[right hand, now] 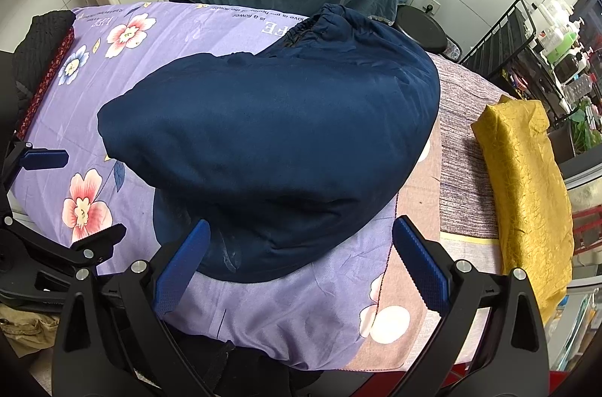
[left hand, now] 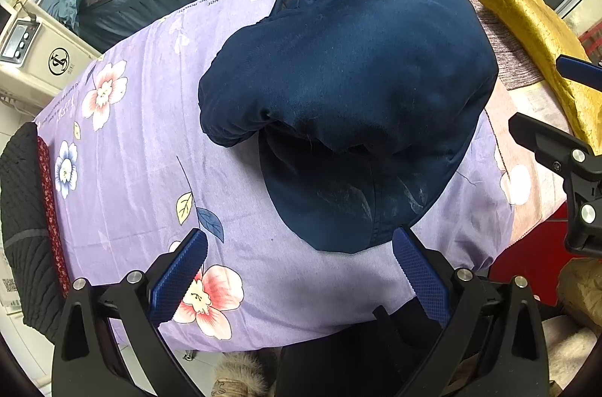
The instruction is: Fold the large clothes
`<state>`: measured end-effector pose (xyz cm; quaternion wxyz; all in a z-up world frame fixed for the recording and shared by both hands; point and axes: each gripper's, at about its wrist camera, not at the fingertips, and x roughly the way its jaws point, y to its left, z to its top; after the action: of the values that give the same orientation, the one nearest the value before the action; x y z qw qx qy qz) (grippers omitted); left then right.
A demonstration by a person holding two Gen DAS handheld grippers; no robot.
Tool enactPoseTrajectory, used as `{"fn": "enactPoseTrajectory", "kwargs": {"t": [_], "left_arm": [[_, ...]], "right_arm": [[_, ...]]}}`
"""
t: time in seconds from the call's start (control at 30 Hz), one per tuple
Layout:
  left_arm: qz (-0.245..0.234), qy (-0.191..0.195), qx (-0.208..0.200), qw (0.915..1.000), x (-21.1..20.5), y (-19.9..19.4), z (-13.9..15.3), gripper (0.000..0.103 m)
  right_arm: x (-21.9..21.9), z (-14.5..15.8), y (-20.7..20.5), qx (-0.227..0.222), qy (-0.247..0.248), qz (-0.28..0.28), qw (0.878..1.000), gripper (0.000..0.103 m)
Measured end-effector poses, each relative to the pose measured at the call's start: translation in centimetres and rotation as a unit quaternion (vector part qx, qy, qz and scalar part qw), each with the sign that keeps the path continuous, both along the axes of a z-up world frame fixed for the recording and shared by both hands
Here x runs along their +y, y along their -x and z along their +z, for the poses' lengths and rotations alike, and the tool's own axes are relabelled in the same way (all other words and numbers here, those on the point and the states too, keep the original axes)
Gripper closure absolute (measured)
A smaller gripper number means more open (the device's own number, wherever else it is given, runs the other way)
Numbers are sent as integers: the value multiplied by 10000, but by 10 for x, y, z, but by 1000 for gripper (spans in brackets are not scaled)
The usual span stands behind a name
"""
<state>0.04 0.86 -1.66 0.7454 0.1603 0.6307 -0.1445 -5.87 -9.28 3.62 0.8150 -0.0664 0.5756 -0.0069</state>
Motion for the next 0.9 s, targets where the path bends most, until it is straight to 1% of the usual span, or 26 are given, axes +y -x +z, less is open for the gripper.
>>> {"fn": "enactPoseTrajectory", "kwargs": {"t": [0.67, 0.73, 0.8, 0.9], "left_arm": [[-15, 14, 25, 10000, 2, 1, -1, 6], [-7, 73, 0, 10000, 5, 0, -2, 6], [26, 273, -148, 9995, 14, -2, -3, 6], [99, 397, -317, 9987, 32, -5, -11, 6]], "right_arm": [[3, -3, 3, -6, -6, -4, 10000, 7], [2, -2, 3, -27, -4, -33, 10000, 7], [-1, 1, 4, -119, -47, -125, 9998, 7], [-11, 5, 6, -302, -133, -357, 9988, 7]]}}
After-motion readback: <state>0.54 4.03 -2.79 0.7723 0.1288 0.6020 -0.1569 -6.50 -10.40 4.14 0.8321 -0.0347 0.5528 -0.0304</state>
